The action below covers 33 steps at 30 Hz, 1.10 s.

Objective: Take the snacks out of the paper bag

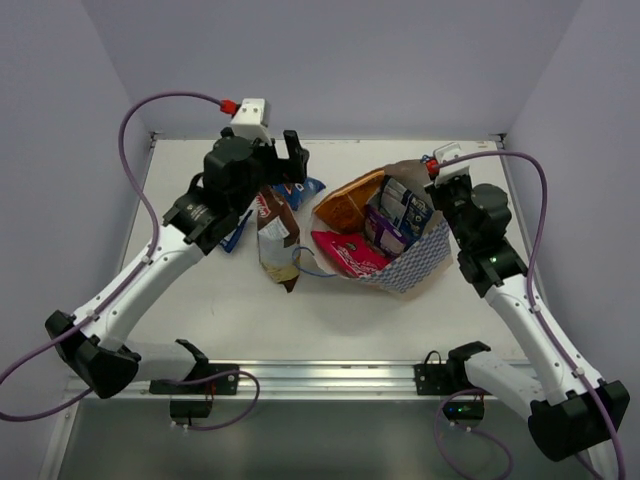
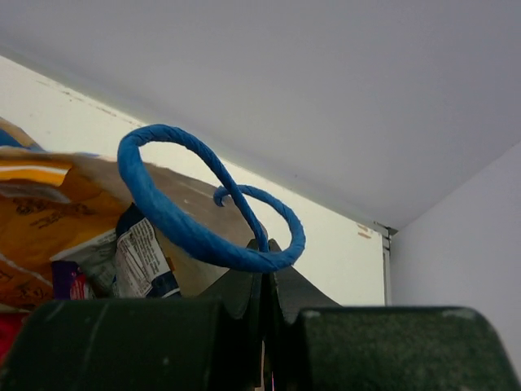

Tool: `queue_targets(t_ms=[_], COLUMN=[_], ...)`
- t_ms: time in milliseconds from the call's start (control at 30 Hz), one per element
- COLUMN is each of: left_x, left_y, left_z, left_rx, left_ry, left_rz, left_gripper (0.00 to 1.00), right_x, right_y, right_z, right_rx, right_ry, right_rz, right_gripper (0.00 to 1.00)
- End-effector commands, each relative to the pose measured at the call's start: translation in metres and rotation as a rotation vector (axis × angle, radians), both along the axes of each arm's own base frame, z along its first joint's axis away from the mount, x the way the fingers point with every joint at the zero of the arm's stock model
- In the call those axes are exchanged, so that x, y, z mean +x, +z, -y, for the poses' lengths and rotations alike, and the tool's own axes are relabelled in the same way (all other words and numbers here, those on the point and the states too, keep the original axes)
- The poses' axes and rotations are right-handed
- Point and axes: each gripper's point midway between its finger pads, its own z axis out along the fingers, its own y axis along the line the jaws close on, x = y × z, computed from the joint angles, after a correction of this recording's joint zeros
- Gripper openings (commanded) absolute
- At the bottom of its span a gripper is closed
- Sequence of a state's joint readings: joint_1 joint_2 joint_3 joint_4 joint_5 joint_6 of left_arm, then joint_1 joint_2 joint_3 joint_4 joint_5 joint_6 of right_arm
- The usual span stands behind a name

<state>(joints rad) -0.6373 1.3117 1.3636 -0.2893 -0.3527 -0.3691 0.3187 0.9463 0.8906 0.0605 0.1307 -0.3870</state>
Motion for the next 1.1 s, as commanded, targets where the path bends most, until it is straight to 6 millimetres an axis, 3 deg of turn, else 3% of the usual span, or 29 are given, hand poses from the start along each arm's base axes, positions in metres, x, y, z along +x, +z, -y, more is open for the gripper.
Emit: queue_targets(t_ms=[0, 67, 133, 333, 500, 733, 867, 1067], left_x=[-0.032, -0.052, -0.067, -0.1, -0.122, -0.114, -0.108, -0.085], left_y=[0.052, 0.055, 0.046, 0.001, -0.029, -0.066, -0.077, -0.102], left_z=[0.026, 0.05, 0.071, 0.126, 0.158, 0.184, 0.201, 0.225], left_rx=[-0.01, 0.022, 0.092, 0.164, 0.168, 0.337, 0.419, 0.584], left_ry=[-0.262, -0.449, -0.575, -0.739, -0.854, -0.959, -1.021, -1.082], left_rz=[0.095, 0.124, 0.149, 0.101, 0.096, 0.195, 0.297, 0.445], left_gripper=[1.0, 1.0, 1.0, 0.98, 0.94, 0.95, 0.97, 0.98], right_x=[-0.001, -0.001, 0.0, 0.005, 0.005, -0.001, -0.004, -0.008], right_y=[0.072, 0.078, 0.083, 0.093, 0.087, 0.068, 0.061, 0.06], right_z=[-0.004, -0.009, -0.012, -0.011, -0.012, -0.017, -0.02, -0.023], right_rx=[0.013, -0.002, -0.014, -0.058, -0.065, -0.054, -0.056, -0.05], right_ry=[0.034, 0.064, 0.078, 0.07, 0.079, 0.114, 0.138, 0.157], right_rz=[0.189, 0.204, 0.217, 0.246, 0.234, 0.18, 0.158, 0.15], right_gripper=[0.0, 0.0, 0.0, 0.0, 0.0, 0.0, 0.0, 0.0])
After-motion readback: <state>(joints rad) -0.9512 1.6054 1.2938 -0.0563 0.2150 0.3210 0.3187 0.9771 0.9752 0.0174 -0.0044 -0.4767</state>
